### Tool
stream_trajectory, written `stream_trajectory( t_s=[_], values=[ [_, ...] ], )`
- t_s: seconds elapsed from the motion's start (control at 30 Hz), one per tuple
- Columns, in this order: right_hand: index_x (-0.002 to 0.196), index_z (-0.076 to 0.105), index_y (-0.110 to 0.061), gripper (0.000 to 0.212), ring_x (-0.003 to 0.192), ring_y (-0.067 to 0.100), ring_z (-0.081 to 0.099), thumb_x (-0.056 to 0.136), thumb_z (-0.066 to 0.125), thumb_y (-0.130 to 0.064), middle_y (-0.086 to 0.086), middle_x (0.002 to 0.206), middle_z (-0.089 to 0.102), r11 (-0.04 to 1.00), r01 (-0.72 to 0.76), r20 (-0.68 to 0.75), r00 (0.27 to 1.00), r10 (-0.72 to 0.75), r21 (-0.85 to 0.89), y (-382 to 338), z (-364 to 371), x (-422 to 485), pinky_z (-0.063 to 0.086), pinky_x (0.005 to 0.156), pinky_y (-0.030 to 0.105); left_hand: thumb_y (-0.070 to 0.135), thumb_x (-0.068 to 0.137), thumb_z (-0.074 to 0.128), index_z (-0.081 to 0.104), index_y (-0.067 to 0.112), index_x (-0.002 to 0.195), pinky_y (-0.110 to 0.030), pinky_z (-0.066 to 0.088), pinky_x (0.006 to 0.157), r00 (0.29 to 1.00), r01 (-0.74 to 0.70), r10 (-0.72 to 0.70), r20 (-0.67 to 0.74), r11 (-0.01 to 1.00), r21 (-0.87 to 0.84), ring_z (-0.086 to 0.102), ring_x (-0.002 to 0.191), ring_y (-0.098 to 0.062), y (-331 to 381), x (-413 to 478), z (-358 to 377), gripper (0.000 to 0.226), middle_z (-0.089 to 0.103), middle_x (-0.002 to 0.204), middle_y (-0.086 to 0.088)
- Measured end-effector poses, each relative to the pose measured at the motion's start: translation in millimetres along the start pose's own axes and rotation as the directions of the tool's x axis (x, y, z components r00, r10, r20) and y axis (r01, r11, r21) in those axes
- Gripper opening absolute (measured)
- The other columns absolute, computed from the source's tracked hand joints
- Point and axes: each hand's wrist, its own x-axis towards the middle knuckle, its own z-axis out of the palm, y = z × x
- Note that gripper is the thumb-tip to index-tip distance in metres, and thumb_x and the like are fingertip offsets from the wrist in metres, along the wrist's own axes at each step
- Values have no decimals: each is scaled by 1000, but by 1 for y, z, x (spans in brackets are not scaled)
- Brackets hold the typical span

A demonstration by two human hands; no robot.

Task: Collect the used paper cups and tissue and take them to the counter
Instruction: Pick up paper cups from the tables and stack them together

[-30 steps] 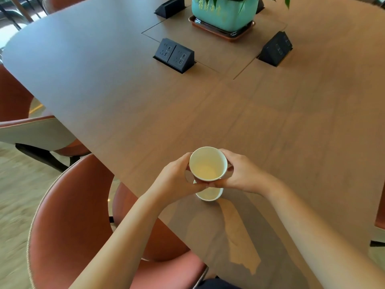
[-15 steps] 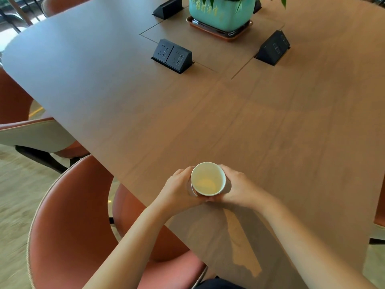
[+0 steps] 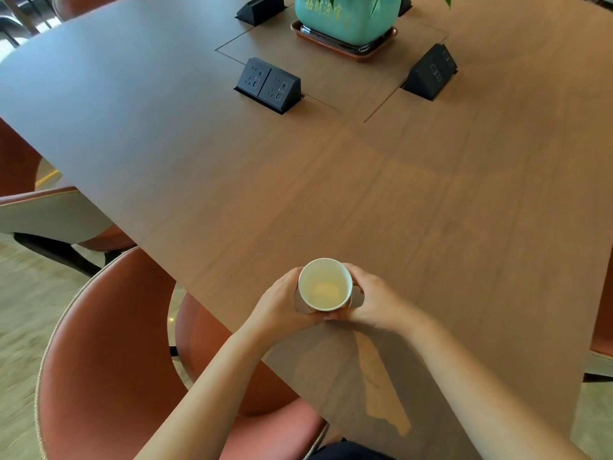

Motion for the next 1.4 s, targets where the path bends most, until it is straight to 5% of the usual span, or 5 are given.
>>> stream_trajectory(
  t_s=[0.43,0.87,1.13,1.3,1.4],
  values=[
    [141,21,-42,95,126,0,40,67,80,-31,-18,144,33,996,-62,87,994,67,-62,14,-1,-2,30,108,26,42,63,81,29,27,139,-25,36,103,998,-37,34,59,999,39,44,122,-2,-13,-3,4,94,43,138,14],
    [137,29,-46,83,121,7,43,71,77,-31,-15,144,36,997,-64,29,997,65,-36,22,8,1,37,103,29,41,61,82,33,33,137,-18,34,90,999,4,-4,49,1000,10,45,108,3,-16,1,9,91,48,131,17],
    [141,12,-48,102,130,7,38,65,80,-36,-13,144,37,993,-116,57,992,114,28,36,19,-1,34,109,31,41,65,80,18,34,143,-20,32,95,997,30,-31,74,999,18,43,126,-9,-20,0,19,100,40,143,12],
    [136,33,-34,89,114,-9,47,64,84,-22,-13,130,50,986,-113,-22,993,117,121,42,34,0,37,100,14,30,67,80,31,31,138,-15,32,86,992,101,-97,82,994,-50,47,122,-9,-23,0,29,86,49,129,17],
    [116,43,-46,74,112,-2,53,63,83,-15,-14,121,56,994,-66,-47,996,70,86,37,36,2,43,99,22,30,68,78,39,32,130,-20,36,82,990,115,-111,90,993,-38,53,114,-12,-22,0,26,73,53,124,16]
  ],
)
